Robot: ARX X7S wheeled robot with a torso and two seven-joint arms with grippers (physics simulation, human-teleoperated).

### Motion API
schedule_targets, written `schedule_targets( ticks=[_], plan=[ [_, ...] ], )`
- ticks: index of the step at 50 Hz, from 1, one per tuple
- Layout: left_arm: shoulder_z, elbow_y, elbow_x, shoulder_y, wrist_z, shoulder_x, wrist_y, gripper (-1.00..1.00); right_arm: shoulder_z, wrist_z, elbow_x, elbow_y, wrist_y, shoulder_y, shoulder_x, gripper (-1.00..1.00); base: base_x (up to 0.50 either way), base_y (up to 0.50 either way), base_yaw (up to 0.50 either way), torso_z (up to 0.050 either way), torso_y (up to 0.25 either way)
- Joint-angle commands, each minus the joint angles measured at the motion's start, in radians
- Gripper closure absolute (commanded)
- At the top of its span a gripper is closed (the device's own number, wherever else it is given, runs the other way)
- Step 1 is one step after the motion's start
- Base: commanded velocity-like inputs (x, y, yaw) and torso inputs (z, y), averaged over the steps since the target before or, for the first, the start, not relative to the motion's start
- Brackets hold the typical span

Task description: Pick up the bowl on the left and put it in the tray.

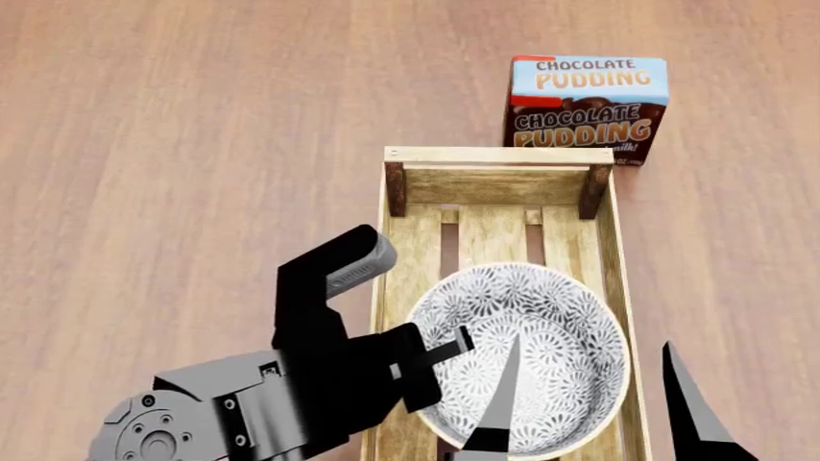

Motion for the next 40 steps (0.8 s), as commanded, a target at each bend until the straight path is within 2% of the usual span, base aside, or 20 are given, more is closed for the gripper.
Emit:
schedule_targets(
  ticks=[1, 27, 28, 40],
  plan=[
    [0.01, -0.017, -0.051, -0.003, 0.069, 0.023, 0.05, 1.0, 0.018, -0.028, -0.017, -0.025, 0.017, -0.006, -0.016, -1.0, 0.0, 0.0, 0.0, 0.0, 0.0],
    [0.079, -0.022, -0.079, -0.026, 0.075, 0.015, 0.089, 1.0, 0.018, -0.021, -0.013, -0.031, 0.015, -0.008, -0.01, -1.0, 0.0, 0.0, 0.0, 0.0, 0.0],
    [0.082, -0.022, -0.08, -0.027, 0.074, 0.014, 0.089, -1.0, 0.017, -0.021, -0.014, -0.031, 0.014, -0.008, -0.01, -1.0, 0.0, 0.0, 0.0, 0.0, 0.0],
    [0.11, -0.037, -0.088, -0.038, 0.085, 0.014, 0.1, -1.0, 0.016, -0.019, -0.012, -0.029, 0.012, -0.008, -0.007, -1.0, 0.0, 0.0, 0.0, 0.0, 0.0]
  ],
)
